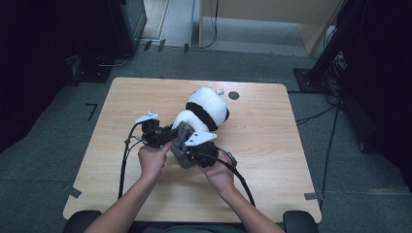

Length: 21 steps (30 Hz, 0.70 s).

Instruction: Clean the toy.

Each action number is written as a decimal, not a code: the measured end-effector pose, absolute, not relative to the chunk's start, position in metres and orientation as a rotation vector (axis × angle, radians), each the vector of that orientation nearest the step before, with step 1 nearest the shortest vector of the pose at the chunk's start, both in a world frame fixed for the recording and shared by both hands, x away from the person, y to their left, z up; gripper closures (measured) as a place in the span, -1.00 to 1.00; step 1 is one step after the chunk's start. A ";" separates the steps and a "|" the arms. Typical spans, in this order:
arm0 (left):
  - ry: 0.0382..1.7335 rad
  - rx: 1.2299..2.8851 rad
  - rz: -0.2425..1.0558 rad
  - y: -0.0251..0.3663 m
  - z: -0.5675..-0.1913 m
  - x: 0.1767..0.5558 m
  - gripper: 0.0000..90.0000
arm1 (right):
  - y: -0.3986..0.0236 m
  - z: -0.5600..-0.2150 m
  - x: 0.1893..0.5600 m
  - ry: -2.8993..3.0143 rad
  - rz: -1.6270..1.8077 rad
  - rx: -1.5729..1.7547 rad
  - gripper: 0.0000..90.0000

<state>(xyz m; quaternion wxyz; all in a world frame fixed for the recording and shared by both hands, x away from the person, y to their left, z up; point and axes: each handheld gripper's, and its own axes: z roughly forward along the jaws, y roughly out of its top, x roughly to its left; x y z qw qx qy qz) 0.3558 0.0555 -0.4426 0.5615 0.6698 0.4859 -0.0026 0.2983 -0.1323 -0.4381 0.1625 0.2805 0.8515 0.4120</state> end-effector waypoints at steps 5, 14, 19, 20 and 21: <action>1.159 1.541 -0.042 0.059 -0.444 0.358 0.38 | -0.128 -0.454 0.301 2.484 1.111 0.795 0.81; 1.169 1.465 -0.081 0.084 -0.439 0.366 0.38 | -0.143 -0.470 0.314 2.513 1.018 0.861 0.81; 1.172 1.483 -0.033 0.092 -0.438 0.368 0.38 | -0.160 -0.468 0.321 2.492 0.993 0.926 0.81; 1.172 1.485 -0.029 0.093 -0.438 0.368 0.38 | -0.163 -0.467 0.321 2.484 0.989 0.933 0.81; 1.171 1.490 -0.021 0.093 -0.438 0.368 0.38 | -0.166 -0.465 0.322 2.477 0.983 0.937 0.81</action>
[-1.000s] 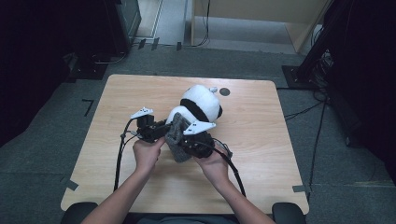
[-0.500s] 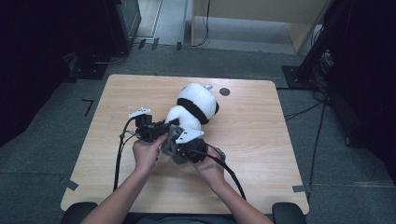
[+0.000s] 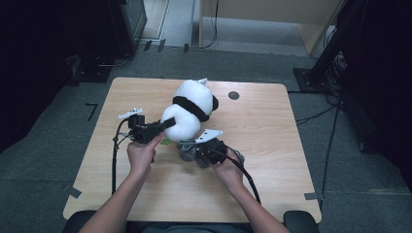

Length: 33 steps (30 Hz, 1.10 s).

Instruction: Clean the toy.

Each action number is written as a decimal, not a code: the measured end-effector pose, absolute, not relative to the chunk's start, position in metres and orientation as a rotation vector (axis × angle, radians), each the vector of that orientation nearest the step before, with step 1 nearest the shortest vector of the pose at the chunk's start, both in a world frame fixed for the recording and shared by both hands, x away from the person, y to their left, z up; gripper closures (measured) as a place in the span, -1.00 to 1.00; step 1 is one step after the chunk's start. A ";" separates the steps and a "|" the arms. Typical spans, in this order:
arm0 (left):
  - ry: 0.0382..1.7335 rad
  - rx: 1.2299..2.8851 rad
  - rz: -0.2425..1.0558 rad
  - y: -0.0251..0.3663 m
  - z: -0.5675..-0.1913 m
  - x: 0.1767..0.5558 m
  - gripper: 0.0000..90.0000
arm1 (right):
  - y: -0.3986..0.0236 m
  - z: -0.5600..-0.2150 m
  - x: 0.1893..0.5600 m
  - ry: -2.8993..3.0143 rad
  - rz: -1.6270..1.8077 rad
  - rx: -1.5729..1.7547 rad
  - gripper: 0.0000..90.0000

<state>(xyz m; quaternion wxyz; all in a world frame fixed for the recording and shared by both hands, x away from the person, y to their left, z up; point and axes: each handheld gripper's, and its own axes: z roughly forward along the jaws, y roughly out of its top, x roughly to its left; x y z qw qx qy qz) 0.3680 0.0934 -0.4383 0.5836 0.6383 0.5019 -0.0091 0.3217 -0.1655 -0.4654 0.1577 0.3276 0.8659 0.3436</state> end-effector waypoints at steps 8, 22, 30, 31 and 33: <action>1.184 1.548 0.075 0.103 -0.437 0.371 0.38 | -0.199 -0.451 0.331 2.408 1.034 1.041 0.79; 1.162 1.594 0.167 0.128 -0.436 0.380 0.38 | -0.255 -0.430 0.344 2.293 1.102 1.212 0.78; 1.202 1.605 0.199 0.149 -0.438 0.387 0.38 | -0.288 -0.430 0.355 2.249 1.142 1.327 0.77; 1.208 1.605 0.204 0.152 -0.439 0.388 0.38 | -0.291 -0.431 0.356 2.240 1.132 1.335 0.77; 1.222 1.607 0.205 0.157 -0.442 0.390 0.38 | -0.299 -0.433 0.358 2.228 1.123 1.350 0.77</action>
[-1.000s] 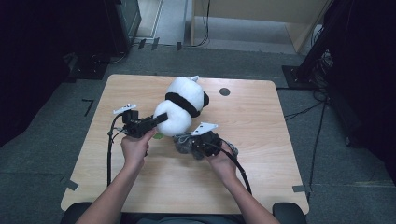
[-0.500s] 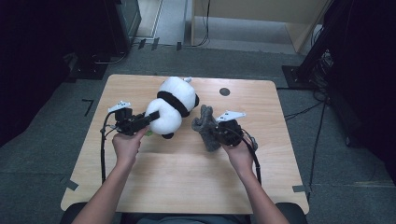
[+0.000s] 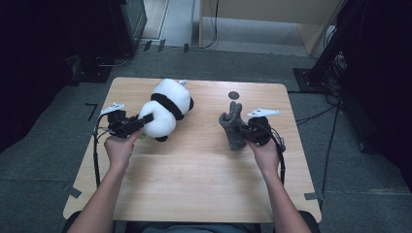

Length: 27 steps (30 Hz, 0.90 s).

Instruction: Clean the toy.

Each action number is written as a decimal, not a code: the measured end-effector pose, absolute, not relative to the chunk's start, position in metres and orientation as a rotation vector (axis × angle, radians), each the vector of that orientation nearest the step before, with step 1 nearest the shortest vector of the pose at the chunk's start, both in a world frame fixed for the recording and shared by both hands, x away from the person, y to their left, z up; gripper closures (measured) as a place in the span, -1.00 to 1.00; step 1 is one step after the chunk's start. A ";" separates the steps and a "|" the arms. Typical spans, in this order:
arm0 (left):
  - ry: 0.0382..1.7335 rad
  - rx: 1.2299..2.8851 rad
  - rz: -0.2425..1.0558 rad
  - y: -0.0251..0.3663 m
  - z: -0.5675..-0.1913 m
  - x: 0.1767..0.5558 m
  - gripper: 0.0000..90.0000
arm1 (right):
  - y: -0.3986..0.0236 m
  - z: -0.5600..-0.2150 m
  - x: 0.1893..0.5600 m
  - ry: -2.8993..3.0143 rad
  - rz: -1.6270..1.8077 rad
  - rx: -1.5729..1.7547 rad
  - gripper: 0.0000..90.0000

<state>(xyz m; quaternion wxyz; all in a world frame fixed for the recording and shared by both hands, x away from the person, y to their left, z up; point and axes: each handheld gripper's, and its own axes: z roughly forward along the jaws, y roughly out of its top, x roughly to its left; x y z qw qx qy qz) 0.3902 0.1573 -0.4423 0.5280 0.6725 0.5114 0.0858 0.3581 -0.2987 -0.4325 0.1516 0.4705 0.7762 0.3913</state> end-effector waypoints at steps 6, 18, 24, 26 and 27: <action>1.245 1.650 0.211 0.165 -0.453 0.398 0.37 | -0.317 -0.443 0.370 2.196 1.103 1.420 0.77; 1.230 1.665 0.221 0.170 -0.467 0.411 0.27 | -0.358 -0.469 0.390 2.135 1.020 1.544 0.74; 1.186 1.698 0.278 0.172 -0.469 0.411 0.01 | -0.366 -0.488 0.400 2.146 0.980 1.606 0.71; 1.179 1.702 0.296 0.172 -0.469 0.411 -0.08 | -0.366 -0.492 0.402 2.151 0.977 1.613 0.68; 1.173 1.704 0.302 0.173 -0.469 0.412 -0.13 | -0.366 -0.494 0.403 2.154 0.976 1.616 0.66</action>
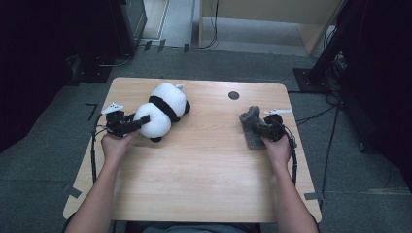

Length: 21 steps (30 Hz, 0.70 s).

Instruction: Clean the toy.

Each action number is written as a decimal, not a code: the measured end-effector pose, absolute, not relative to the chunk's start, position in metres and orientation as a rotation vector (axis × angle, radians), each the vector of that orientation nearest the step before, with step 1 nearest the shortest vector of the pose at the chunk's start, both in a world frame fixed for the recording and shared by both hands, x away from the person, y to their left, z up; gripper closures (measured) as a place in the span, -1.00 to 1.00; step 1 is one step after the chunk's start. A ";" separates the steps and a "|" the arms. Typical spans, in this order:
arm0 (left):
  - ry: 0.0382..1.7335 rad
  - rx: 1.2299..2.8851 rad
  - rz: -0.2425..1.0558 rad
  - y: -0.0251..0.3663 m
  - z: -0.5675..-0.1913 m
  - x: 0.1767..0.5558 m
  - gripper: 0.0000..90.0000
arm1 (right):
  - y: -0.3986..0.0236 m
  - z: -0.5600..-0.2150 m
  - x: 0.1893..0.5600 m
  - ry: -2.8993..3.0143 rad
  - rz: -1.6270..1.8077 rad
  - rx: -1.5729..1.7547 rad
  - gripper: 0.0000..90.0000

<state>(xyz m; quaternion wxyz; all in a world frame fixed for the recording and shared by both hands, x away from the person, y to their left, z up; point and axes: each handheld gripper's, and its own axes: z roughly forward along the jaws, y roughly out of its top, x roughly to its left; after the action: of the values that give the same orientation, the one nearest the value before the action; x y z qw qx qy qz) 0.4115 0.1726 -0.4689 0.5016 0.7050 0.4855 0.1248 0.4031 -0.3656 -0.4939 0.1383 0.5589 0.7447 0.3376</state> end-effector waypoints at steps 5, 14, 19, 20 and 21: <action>1.173 1.694 0.289 0.174 -0.469 0.414 -0.36 | -0.364 -0.500 0.405 2.156 0.941 1.594 0.30; 1.176 1.666 0.323 0.178 -0.457 0.412 -0.58 | -0.368 -0.498 0.406 2.144 0.988 1.642 -0.07; 1.177 1.671 0.291 0.181 -0.450 0.410 -0.60 | -0.370 -0.491 0.402 2.131 0.993 1.638 -0.09; 1.173 1.684 0.296 0.180 -0.449 0.409 -0.60 | -0.370 -0.489 0.402 2.134 0.997 1.633 -0.09; 1.167 1.697 0.301 0.179 -0.448 0.408 -0.60 | -0.369 -0.488 0.401 2.129 1.003 1.623 -0.09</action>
<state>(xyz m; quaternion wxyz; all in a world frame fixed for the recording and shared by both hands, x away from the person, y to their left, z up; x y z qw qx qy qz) 0.4082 0.1789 -0.4482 0.5056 0.7034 0.4837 0.1249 0.4006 -0.3691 -0.4876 0.1410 0.5620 0.7372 0.3474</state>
